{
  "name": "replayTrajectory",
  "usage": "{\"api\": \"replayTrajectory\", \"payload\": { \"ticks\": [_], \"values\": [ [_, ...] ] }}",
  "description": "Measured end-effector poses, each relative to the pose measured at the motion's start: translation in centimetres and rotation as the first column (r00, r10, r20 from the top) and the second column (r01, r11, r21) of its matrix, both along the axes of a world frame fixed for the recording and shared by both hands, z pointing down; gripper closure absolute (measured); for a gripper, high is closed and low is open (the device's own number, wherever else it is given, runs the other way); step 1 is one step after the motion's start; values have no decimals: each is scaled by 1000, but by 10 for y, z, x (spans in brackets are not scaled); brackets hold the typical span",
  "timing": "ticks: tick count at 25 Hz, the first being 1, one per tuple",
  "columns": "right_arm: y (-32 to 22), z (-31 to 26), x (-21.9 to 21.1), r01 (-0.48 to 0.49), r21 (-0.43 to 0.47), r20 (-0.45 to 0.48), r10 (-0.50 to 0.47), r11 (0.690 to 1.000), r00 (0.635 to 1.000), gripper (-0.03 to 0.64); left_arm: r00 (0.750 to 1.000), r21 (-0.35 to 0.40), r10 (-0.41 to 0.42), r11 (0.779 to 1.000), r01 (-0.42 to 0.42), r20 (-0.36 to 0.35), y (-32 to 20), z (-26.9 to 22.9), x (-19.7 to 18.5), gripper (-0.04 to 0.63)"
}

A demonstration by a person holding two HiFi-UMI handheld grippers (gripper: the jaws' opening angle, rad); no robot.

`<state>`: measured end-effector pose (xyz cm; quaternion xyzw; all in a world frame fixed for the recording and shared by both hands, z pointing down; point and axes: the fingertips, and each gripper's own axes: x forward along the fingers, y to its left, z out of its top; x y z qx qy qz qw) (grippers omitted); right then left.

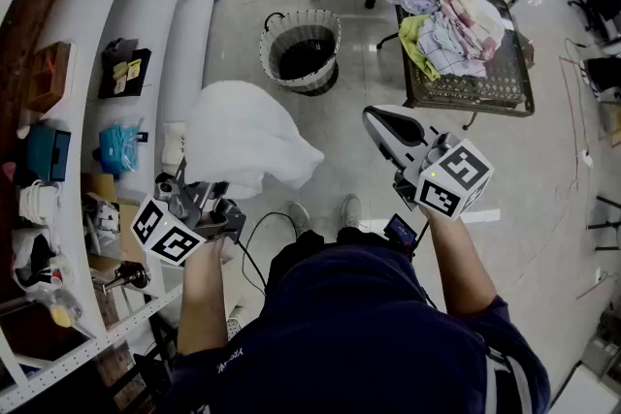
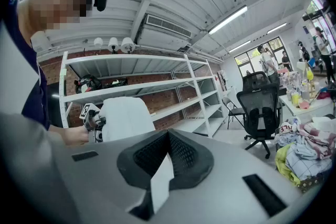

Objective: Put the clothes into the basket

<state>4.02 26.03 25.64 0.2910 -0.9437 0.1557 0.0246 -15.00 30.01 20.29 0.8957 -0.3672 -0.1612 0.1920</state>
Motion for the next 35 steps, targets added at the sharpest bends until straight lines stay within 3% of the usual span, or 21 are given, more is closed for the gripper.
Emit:
{"api": "replayTrajectory", "payload": {
  "ticks": [9,22,35],
  "values": [
    [-2,2,12,4,-12,15,-3,1000,1000,611,1000,1,-30,1000,30,8,2,0,10,548],
    [-12,13,64,45,-27,42,-43,999,998,609,991,-13,-131,991,131,8,-10,1,32,548],
    [-52,27,90,9,-56,17,-8,998,1000,609,993,-6,-116,993,116,1,-60,7,42,548]
  ]
}}
